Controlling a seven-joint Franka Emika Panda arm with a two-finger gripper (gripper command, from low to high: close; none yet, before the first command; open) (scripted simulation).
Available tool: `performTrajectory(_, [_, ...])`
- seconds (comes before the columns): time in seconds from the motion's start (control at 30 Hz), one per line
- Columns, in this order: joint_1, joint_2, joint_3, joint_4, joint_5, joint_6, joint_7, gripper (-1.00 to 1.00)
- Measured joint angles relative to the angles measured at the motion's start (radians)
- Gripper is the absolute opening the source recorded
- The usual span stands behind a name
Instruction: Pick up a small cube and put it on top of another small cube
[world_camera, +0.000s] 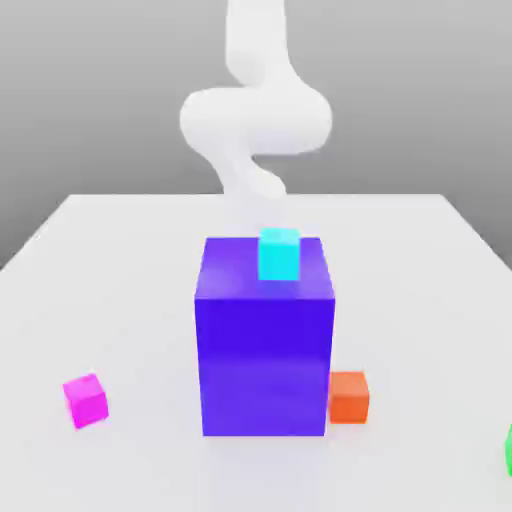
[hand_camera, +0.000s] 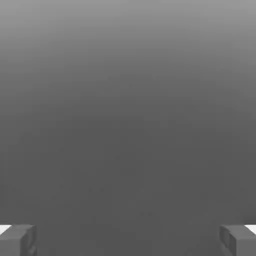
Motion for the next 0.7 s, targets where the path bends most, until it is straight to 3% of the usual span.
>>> performTrajectory(0.47, [-0.057,0.524,-0.228,-0.194,0.221,0.252,0.029,0.0])
performTrajectory(0.7, [-0.161,0.757,-0.296,-0.296,0.211,0.391,0.129,0.0])
